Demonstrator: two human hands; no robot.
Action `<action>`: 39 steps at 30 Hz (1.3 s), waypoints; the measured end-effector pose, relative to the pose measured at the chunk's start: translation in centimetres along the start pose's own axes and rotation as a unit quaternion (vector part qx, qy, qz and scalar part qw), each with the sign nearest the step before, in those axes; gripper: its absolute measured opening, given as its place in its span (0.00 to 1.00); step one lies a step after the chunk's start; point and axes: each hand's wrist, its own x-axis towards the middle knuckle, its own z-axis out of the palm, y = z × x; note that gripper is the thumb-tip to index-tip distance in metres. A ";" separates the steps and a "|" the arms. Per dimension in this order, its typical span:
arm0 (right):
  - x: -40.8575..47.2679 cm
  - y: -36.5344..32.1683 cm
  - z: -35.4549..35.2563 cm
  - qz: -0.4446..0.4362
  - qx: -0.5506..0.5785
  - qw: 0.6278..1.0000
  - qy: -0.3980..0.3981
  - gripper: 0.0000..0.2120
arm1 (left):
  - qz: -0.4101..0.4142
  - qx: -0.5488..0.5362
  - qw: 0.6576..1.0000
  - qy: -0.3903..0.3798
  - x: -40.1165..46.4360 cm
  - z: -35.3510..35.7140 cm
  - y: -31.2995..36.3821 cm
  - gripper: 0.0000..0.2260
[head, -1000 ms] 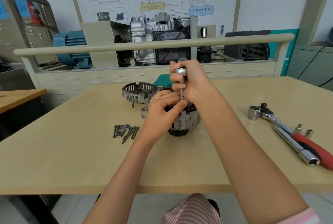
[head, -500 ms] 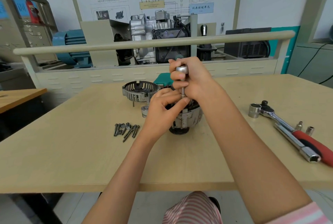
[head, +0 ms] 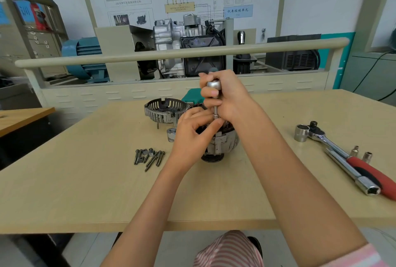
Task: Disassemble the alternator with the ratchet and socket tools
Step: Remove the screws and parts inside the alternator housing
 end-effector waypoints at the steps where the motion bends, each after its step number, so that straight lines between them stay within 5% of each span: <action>1: -0.1 0.5 0.4 -0.055 0.014 0.996 0.065 0.09 | -0.002 0.002 1.000 0.005 0.0 0.1 0.0 0.11; 4: -0.2 1.5 0.9 -0.209 0.088 0.952 0.203 0.09 | -0.021 -0.017 0.999 0.029 0.0 0.3 0.1 0.14; 6: -0.1 1.3 0.7 -0.194 0.097 0.955 0.200 0.11 | -0.023 -0.018 0.999 0.026 0.1 0.3 0.3 0.13; 9: -0.1 0.2 0.1 -0.059 0.019 0.995 0.084 0.13 | -0.024 -0.015 0.999 0.023 0.0 0.4 0.3 0.06; 13: 0.1 -0.3 -0.2 0.024 -0.013 0.998 -0.055 0.10 | -0.018 -0.012 1.000 0.006 0.0 0.1 0.5 0.14; 16: -0.2 0.4 0.6 -0.039 -0.004 0.998 0.049 0.09 | 0.011 -0.013 1.000 -0.009 0.0 -0.1 0.0 0.13; 19: -0.5 1.6 1.4 -0.208 0.065 0.956 0.197 0.06 | -0.016 -0.018 1.000 0.013 0.1 0.2 -0.2 0.13; 21: -0.7 2.0 1.6 -0.245 0.070 0.944 0.210 0.07 | -0.035 -0.020 0.999 0.023 0.1 0.2 -0.1 0.15; 25: -0.4 0.6 0.9 -0.077 -0.015 0.993 0.088 0.13 | -0.023 -0.014 1.000 0.013 0.0 0.3 0.5 0.10; 29: 0.0 -0.4 -0.2 0.036 0.000 0.998 -0.061 0.10 | -0.017 -0.013 1.000 0.002 0.0 0.1 0.2 0.13; 31: -0.2 -0.1 0.1 0.006 -0.003 1.000 -0.013 0.10 | -0.004 -0.005 1.000 -0.010 0.1 0.0 0.1 0.14; 35: -0.2 1.4 1.3 -0.185 0.041 0.963 0.193 0.07 | -0.018 -0.005 1.000 0.000 0.1 0.1 0.0 0.13; 39: -0.3 1.1 1.2 -0.135 0.007 0.979 0.154 0.11 | -0.015 -0.017 1.000 0.014 0.0 0.3 0.2 0.13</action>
